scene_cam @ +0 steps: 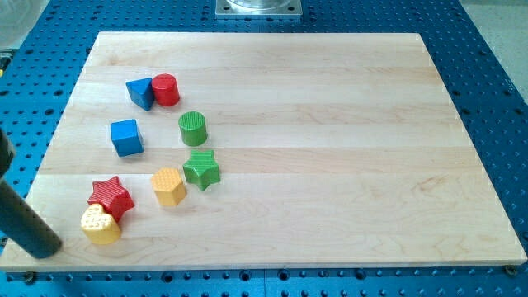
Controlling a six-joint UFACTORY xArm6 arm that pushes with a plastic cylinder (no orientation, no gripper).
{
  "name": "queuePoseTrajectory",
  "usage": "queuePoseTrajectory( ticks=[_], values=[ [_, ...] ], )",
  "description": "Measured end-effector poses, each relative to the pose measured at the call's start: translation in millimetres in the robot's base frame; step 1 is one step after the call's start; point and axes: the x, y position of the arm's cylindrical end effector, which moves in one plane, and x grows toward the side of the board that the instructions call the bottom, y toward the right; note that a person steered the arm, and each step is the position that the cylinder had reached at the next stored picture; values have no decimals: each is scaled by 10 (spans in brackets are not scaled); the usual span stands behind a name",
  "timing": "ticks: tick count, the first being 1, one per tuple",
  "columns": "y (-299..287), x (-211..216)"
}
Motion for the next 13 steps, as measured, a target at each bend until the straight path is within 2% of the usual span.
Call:
queuePoseTrajectory(
  ticks=[2, 4, 7, 9, 13],
  values=[
    [635, 47],
    [908, 30],
    [580, 75],
    [623, -108],
    [749, -108]
  ],
)
